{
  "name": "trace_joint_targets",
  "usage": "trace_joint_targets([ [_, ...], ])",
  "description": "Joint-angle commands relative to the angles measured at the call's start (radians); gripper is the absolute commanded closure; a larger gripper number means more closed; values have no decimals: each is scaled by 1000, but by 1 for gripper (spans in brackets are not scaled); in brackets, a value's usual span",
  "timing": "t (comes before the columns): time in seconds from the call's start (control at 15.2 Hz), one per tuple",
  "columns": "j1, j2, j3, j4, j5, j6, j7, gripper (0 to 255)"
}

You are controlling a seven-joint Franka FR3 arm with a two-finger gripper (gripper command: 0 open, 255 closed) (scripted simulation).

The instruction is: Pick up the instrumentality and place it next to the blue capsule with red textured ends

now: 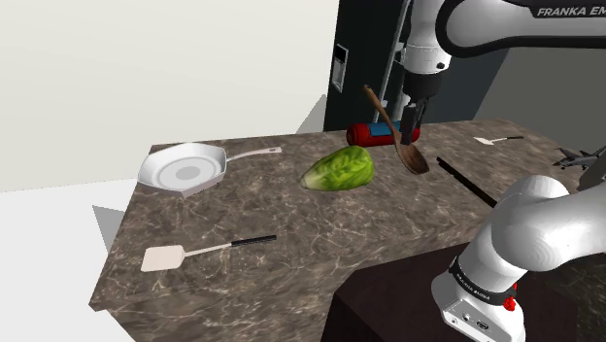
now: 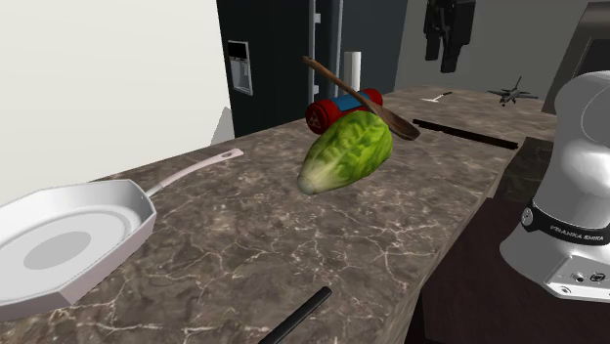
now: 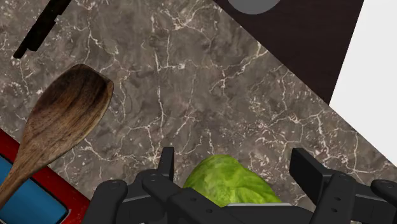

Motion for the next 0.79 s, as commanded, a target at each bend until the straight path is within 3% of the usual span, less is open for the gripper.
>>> trace_joint_targets([
  [0.0, 0, 0, 0, 0, 0, 0, 0, 0],
  [0.73, 114, 321, 106, 104, 70, 220, -13, 0],
])
